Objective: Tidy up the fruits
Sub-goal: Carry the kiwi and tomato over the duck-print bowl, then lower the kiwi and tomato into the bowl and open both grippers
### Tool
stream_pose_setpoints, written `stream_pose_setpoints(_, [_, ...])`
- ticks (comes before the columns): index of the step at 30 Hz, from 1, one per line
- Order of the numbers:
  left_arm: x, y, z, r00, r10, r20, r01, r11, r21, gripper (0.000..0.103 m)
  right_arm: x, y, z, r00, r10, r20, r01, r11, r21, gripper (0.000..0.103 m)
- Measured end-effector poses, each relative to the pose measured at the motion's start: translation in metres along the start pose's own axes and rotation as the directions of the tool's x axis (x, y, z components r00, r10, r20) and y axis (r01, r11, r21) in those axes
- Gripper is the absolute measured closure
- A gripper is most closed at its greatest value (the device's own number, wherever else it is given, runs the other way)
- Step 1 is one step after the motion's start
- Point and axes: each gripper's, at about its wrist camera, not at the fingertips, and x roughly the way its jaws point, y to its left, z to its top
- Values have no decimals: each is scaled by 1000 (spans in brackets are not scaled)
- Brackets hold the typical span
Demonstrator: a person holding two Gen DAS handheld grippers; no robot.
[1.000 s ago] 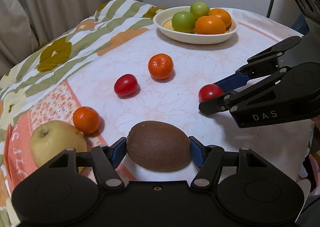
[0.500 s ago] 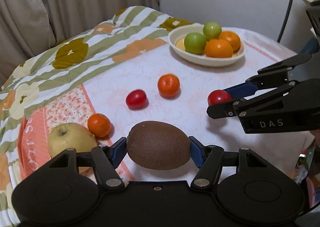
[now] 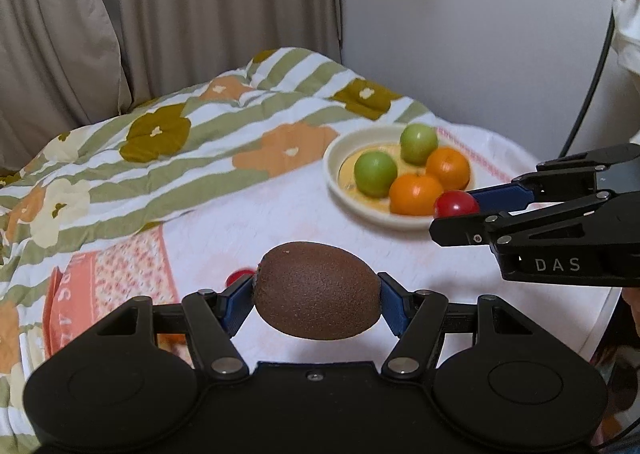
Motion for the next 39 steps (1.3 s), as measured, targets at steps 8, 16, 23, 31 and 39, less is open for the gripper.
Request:
stream_pose_setpoints(8, [15, -28, 38, 1000, 23, 15, -23, 998, -55, 34, -8, -63, 25, 1000, -19, 15, 19, 1000, -17, 55])
stream_pose_setpoints(16, [47, -45, 75, 998, 62, 23, -59, 991, -116, 34, 8, -123, 51, 999, -17, 27, 18, 999, -35, 55])
stream_pose_setpoints(23, [91, -48, 106, 995, 98, 15, -95, 984, -149, 34, 45, -166, 68, 1000, -9, 18, 10, 999, -34, 55])
stream_pose_setpoints(31, [150, -50, 129, 992, 124, -35, -128, 976, -177, 34, 93, -195, 82, 1000, 13, -1, -13, 999, -30, 55])
stream_pose_setpoints(39, [203, -56, 138, 983, 135, -126, -157, 969, -189, 34, 125, -212, 84, 999, 32, -25, -32, 999, -9, 55])
